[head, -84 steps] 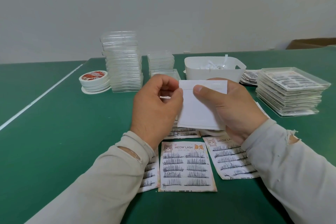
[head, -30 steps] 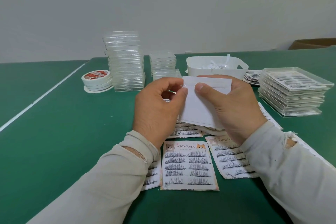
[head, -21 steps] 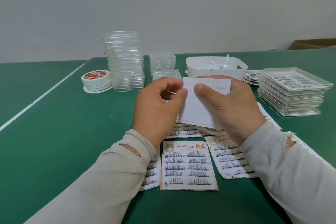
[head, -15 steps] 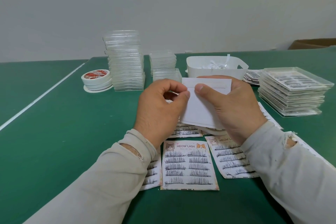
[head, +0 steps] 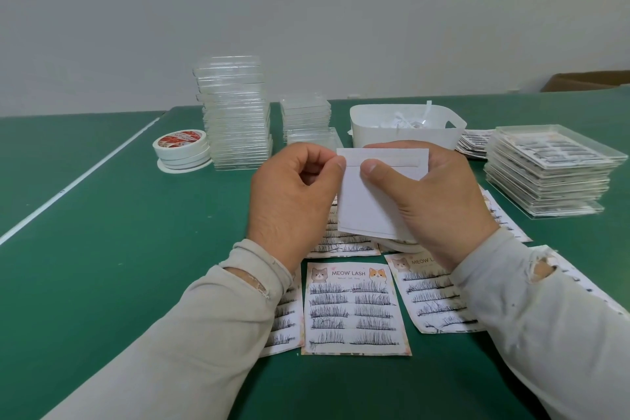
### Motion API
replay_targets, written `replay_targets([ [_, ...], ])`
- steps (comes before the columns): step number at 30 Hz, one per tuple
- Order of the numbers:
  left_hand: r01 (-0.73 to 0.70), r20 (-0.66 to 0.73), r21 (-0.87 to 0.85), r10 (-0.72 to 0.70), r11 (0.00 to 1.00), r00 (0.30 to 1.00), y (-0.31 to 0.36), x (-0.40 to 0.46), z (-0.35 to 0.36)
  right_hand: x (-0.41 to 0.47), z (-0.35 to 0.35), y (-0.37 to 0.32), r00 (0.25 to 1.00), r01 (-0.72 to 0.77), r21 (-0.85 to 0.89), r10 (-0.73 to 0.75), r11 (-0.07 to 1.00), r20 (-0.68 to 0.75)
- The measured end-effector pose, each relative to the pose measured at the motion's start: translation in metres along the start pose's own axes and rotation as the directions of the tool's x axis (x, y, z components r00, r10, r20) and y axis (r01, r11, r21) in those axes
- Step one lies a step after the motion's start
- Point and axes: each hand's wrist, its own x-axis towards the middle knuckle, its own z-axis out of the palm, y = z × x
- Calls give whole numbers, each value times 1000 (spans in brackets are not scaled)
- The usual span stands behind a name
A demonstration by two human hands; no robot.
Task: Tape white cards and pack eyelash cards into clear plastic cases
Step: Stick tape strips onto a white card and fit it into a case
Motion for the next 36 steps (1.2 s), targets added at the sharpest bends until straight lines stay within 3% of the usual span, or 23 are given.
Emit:
replay_targets([
  [5, -16, 26, 26, 16, 1000, 1000, -2, 0, 1, -2, 0, -3, 999, 33, -17, -32, 999, 15],
  [9, -143, 64, 120, 137, 982, 989, -1, -1, 1, -5, 2, -6, 994, 109, -123, -104, 986, 42],
  [12, -72, 82, -79, 78, 994, 994, 1, 0, 3, -5, 1, -6, 985, 170, -252, -171, 953, 20],
  [15, 57, 53, -291, -43, 955, 998, 2, 4, 3, -5, -2, -6, 985, 165, -198, -152, 966, 80],
  [20, 98, 100, -313, -70, 945, 993, 1, 3, 3, -3, 1, -2, 976, 198, -181, -177, 963, 124],
  [24, 119, 83, -189, -105, 975, 991, -3, 1, 1, -1, 2, -1, 996, 86, -39, -85, 996, 37],
  [27, 273, 329, -71, -236, 960, 914, -1, -2, -2, 1, -1, -4, 997, -70, 169, 76, 983, -29],
  [29, 318, 403, -17, -284, 948, 870, -3, -4, -1, 2, -4, -7, 980, -185, 293, 199, 938, -18],
  [33, 433, 315, -181, -365, 883, 876, -4, -1, -2, 19, -21, -12, 921, -305, 465, 382, 831, -79],
  [36, 450, 234, -299, -392, 842, 890, -5, 4, -6, 57, -39, -20, 917, -312, 312, 371, 897, -150],
])
